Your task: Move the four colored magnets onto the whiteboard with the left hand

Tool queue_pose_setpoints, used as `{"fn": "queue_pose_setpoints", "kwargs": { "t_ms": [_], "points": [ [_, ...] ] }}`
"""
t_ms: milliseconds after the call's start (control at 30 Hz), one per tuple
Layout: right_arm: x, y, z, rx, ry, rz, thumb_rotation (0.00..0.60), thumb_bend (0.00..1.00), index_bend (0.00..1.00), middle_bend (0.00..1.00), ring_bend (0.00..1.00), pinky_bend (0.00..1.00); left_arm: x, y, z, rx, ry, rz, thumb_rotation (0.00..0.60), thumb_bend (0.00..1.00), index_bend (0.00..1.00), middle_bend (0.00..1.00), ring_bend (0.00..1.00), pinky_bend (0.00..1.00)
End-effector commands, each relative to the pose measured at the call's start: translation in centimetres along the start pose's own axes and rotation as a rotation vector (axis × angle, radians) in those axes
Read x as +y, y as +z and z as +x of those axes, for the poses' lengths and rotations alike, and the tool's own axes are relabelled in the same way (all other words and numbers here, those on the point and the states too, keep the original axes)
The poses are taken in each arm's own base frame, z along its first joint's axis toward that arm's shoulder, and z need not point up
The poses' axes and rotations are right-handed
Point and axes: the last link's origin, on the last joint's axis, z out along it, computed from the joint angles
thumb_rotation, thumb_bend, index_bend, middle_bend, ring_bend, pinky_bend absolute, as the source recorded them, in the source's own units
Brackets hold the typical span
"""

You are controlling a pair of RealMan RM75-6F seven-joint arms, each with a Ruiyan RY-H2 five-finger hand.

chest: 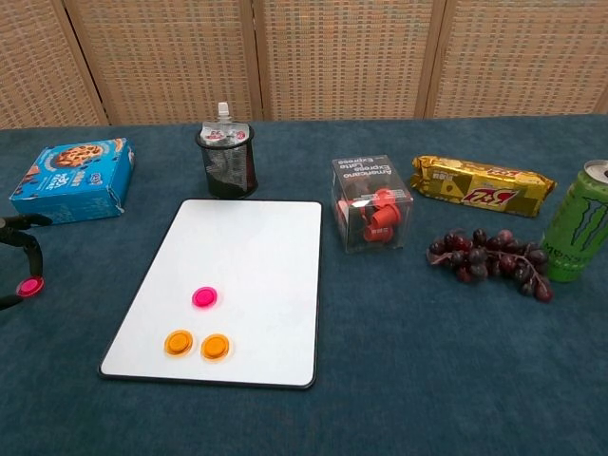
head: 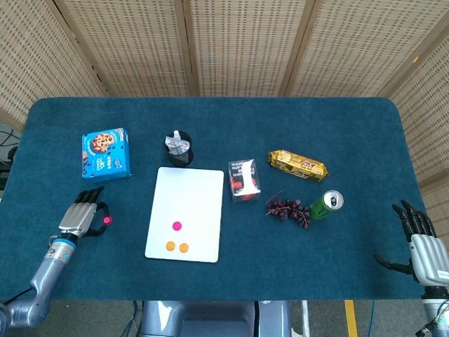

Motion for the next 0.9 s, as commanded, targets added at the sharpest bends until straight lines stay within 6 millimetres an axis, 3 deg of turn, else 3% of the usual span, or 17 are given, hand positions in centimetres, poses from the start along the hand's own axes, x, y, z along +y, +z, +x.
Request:
{"fn": "queue_pose_setpoints", "kwargs": {
  "t_ms": [33, 133, 267, 500, 667, 900],
  "points": [
    [0.0, 0.0, 0.0, 0.0, 0.0, 0.0, 0.6, 0.05, 0.02, 0.0, 0.0, 0.0, 1.0, -0.4, 1.2, 0.022, -0.012, -0.038, 0.6, 0.35, 0.62, 0.0, 0.0, 0.0],
    [0.0, 0.0, 0.0, 0.0, 0.0, 0.001, 0.6, 0.05, 0.02, 0.0, 0.0, 0.0, 2.5, -0.5, 2.1, 0.036, -0.01, -0.077, 0.6, 0.35, 0.62, 0.0, 0.0, 0.0],
    [0.0, 0.0, 0.0, 0.0, -0.001, 0.001, 0.6, 0.05, 0.02, 0.0, 0.0, 0.0, 6.0, -0.5, 3.2, 0.046, -0.012, -0.154, 0.6, 0.35, 0.62, 0.0, 0.0, 0.0],
    [0.0, 0.0, 0.0, -0.002, 0.003, -0.001, 0.6, 0.05, 0.02, 0.0, 0.0, 0.0, 11.5, 0.3, 2.6, 0.007, -0.001, -0.23, 0.6, 0.35, 0.62, 0.0, 0.0, 0.0],
    [0.1, 0.0, 0.0, 0.0, 0.007, -0.003, 0.6, 0.05, 0.02, 0.0, 0.0, 0.0, 13.7, 0.6, 1.3, -0.022, 0.021, -0.229, 0.6, 0.35, 0.62, 0.0, 0.0, 0.0],
    [0.1, 0.1, 0.0, -0.004, 0.01, -0.003, 0.6, 0.05, 0.02, 0.0, 0.0, 0.0, 14.7, 1.4, 0.5, -0.035, 0.031, -0.209, 0.6, 0.35, 0.62, 0.0, 0.0, 0.0]
  ]
}}
